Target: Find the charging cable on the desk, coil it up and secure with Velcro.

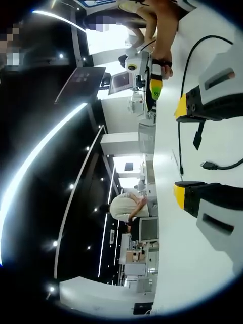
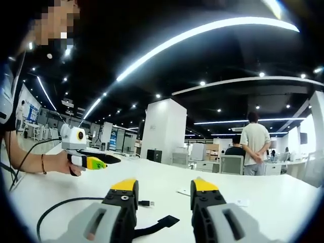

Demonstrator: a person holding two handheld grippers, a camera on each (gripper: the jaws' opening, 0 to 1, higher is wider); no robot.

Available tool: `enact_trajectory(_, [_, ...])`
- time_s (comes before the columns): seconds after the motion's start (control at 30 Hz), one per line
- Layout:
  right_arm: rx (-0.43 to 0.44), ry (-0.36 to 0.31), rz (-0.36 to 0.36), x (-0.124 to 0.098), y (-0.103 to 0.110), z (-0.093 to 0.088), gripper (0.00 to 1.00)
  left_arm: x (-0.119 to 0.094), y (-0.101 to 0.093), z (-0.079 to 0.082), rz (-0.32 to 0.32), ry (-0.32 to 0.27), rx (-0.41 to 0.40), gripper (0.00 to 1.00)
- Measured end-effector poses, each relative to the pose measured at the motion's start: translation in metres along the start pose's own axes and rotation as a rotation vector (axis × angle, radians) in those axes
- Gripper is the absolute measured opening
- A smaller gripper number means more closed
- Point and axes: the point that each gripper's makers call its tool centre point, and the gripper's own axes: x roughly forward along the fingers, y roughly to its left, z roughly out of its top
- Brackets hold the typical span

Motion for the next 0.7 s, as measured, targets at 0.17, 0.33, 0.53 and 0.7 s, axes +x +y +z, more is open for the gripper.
enact_trajectory(0.17, [0.0, -0.001, -0.006, 0.0, -0.0016, 0.0002, 0.42, -0.0009, 0.0012, 0.0002, 0.003, -0.002, 0.0, 0.47])
enact_trajectory(0.33, [-0.001, 0.004, -0.006, 0.0008, -0.0013, -0.0012, 0.42, -0.0007, 0.0045, -0.0008, 0.004, -0.002, 0.0, 0.47])
enact_trajectory(0.53, [-0.003, 0.012, -0.003, 0.0014, -0.0006, -0.003, 0.42, 0.0003, 0.0061, -0.0041, 0.003, 0.009, 0.005, 0.47])
enact_trajectory(0.7, [-0.002, 0.012, 0.003, 0.002, 0.0017, -0.0028, 0.42, -0.0003, 0.0082, -0.0029, 0.009, 0.004, 0.007, 0.47])
